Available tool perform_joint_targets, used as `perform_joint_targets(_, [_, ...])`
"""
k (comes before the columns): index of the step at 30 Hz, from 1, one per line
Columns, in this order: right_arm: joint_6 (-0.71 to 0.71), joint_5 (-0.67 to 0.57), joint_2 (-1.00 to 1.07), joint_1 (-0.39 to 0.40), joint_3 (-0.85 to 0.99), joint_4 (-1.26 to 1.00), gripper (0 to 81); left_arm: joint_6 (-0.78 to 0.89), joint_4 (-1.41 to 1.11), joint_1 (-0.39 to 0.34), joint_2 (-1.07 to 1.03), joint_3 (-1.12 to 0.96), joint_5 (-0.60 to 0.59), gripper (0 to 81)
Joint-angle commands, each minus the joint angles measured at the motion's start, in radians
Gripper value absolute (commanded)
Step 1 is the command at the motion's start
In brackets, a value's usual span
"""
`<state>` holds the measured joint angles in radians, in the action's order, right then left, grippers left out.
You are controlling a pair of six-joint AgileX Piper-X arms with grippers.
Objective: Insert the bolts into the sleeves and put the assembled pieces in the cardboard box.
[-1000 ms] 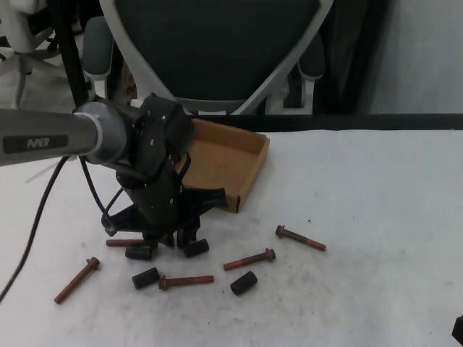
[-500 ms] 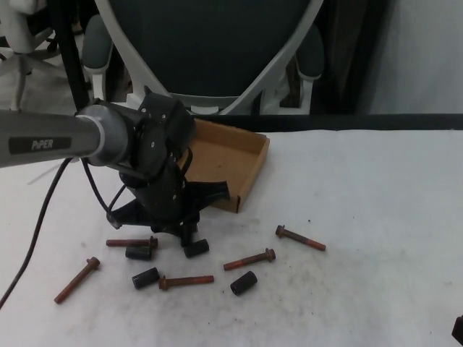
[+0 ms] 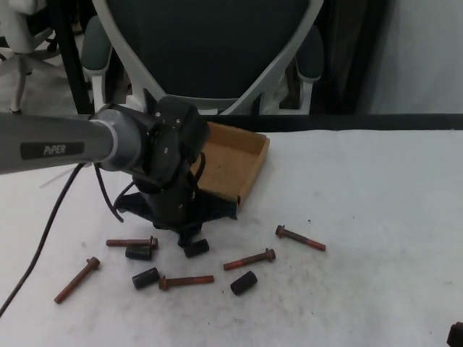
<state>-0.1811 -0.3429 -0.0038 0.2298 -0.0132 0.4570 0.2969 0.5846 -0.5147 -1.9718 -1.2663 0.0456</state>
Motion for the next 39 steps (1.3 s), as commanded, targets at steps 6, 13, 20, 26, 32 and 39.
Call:
perform_joint_targets(6, [0.002,-0.031,0.039,0.0,0.013,-0.004,0.2,-0.096,-0.034,-0.083,0.085,0.049,0.141,0.8])
perform_joint_targets(13, [0.005,-0.068,0.146,0.016,0.013,-0.06,0.2,-0.096,-0.157,-0.124,0.274,0.173,0.133,0.8])
perform_joint_targets(20, [-0.001,-0.068,0.277,0.087,0.013,-0.097,0.2,-0.078,-0.305,-0.166,0.483,0.352,0.132,0.8])
perform_joint_targets(26, [-0.078,-0.068,0.364,0.158,0.047,-0.142,0.2,-0.078,-0.484,-0.242,0.648,0.516,0.125,0.8])
perform_joint_targets(32, [-0.082,-0.039,0.46,0.236,0.177,-0.138,0.2,-0.08,-0.602,-0.302,0.763,0.637,0.127,0.8])
perform_joint_targets(39, [0.007,0.038,0.704,0.331,0.349,-0.109,0.2,-0.092,-0.627,-0.31,0.834,0.716,0.133,0.8])
